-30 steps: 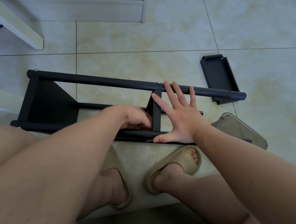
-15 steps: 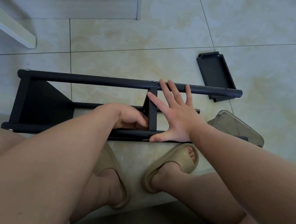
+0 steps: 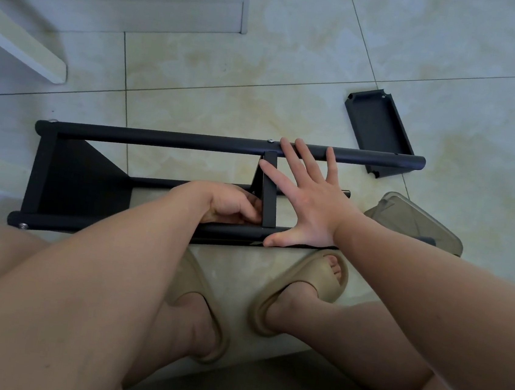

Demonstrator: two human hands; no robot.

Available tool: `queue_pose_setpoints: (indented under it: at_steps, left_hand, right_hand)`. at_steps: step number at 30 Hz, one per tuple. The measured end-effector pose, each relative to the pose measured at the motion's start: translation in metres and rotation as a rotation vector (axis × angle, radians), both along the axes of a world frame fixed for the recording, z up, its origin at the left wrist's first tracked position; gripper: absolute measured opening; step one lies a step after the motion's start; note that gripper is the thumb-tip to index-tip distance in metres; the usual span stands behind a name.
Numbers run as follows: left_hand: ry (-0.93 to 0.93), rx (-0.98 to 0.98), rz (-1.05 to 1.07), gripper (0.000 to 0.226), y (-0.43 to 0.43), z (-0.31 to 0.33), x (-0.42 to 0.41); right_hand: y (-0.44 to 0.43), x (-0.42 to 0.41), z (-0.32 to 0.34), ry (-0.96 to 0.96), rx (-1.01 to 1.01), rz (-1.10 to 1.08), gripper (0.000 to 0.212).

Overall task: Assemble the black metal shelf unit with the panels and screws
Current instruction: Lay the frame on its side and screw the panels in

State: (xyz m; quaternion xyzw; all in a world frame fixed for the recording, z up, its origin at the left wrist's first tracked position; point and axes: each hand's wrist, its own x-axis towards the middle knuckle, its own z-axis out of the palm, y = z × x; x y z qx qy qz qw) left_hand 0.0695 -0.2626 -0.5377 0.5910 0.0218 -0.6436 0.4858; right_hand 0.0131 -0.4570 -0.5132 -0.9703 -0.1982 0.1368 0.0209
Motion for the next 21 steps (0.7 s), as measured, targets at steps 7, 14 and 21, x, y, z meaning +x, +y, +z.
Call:
queue_pose_setpoints:
  at_steps: [7,14,21]
  left_hand:
    - [-0.003,0.079,-0.121,0.018,0.0011,-0.0044,0.0036]
    - [-0.071,0.065,-0.098,0.042,0.0002,-0.0061,0.0026]
    - [-0.06,0.05,-0.069,0.03,-0.0017,-0.0062,0.0042]
  right_hand:
    - [-0.0001,0.0001,-0.0006,-0.005,-0.007,0.001,0.125]
    - [-0.0001,0.0005,-0.0012,-0.006,-0.007,0.003,0.126]
    - [-0.0002,0.0001,-0.0008,-0.01,-0.004,0.004,0.125]
